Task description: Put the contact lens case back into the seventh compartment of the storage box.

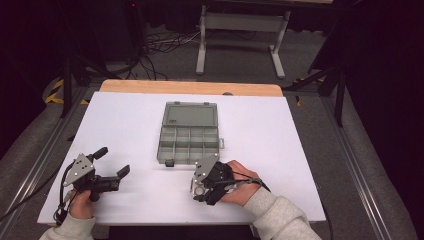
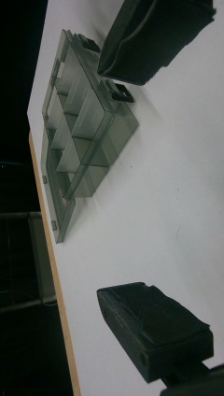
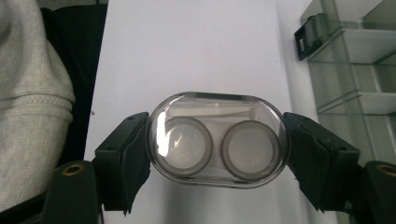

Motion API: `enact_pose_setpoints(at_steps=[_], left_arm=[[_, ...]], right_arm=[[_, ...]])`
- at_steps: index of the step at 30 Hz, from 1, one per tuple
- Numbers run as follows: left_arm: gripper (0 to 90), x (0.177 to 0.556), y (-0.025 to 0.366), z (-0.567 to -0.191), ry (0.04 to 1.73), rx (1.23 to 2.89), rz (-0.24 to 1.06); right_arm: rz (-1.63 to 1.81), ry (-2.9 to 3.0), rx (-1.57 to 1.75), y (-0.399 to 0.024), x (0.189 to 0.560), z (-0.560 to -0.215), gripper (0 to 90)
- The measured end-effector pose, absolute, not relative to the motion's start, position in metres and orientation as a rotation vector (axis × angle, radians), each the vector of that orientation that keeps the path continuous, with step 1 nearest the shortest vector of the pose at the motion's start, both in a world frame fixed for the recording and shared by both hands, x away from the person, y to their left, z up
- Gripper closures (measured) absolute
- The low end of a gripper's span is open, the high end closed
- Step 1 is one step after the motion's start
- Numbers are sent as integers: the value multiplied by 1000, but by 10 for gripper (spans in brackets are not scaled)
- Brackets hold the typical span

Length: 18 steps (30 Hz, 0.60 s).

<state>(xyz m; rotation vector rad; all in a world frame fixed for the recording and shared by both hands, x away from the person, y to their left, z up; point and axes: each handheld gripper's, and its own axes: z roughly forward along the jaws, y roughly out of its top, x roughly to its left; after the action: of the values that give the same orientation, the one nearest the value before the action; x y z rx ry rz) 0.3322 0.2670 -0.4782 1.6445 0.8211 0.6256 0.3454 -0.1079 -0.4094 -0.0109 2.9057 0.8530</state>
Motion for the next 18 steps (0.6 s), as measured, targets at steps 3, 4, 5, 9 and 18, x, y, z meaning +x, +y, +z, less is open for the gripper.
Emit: enact_pose_setpoints(at_steps=[3, 4, 5, 9, 18], left_arm=[[1, 332, 267, -478, 819, 1647, 627], [1, 332, 267, -478, 821, 1645, 626], [1, 332, 267, -478, 821, 1645, 626], [1, 332, 267, -478, 821, 1644, 626], [1, 332, 267, -478, 818, 1646, 627]], right_arm=[[890, 2903, 6, -110, 348, -407, 265], [905, 2900, 11, -111, 348, -406, 265], [905, 2900, 11, -111, 348, -406, 265], [940, 2867, 29, -114, 350, -402, 265], [992, 2801, 45, -119, 353, -393, 265]])
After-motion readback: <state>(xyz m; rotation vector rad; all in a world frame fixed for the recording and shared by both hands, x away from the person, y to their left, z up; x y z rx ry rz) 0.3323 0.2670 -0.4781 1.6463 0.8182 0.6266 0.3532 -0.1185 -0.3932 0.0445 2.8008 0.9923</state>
